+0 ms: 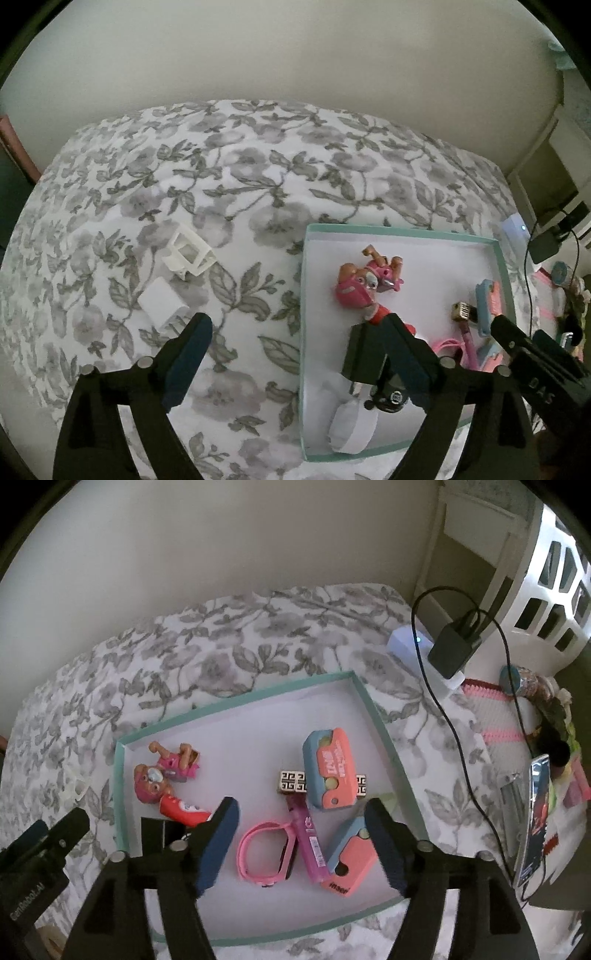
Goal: Organize rigid objects
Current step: 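Move both grippers from the tray back toward the white charger and clip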
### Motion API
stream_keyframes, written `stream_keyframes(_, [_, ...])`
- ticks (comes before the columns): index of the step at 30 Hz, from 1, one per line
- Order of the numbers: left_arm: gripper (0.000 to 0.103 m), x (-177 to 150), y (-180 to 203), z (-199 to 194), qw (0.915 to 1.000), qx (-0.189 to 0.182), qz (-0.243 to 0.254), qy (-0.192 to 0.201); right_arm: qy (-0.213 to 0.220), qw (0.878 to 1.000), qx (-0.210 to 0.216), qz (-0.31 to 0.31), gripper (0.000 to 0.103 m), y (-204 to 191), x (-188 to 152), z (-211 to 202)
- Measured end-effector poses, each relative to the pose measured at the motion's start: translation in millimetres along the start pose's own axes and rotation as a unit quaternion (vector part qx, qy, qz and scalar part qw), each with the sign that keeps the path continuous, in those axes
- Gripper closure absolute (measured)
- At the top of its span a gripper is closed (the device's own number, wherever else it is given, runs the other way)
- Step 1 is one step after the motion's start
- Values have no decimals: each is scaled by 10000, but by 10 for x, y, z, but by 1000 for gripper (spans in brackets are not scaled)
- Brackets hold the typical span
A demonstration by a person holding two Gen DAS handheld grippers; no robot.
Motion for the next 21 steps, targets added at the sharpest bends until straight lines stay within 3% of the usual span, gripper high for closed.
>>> stream_keyframes(8, [11,21,-50,3,9999,7,-110,26,97,9999,-4,36,13,10,2,3])
stream_keyframes(12, [10,49,-107,-10,9998,-60,-180,35,245,9996,-124,55,2,32,22,-40])
stream_keyframes(21, [10,148,-338,-83,9986,-166,-474,150,306,9995,-36,-21,0,-37,26,-51])
Point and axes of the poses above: each gripper's, at about its wrist camera, not at the fingertips, and z roughly the way its jaws point, y to its right, x to its top, the point moved 2 cm from there along z, roughly the way its jaws point, and after that the axes turned 7 degrees about -z, right-handed, at the moved point
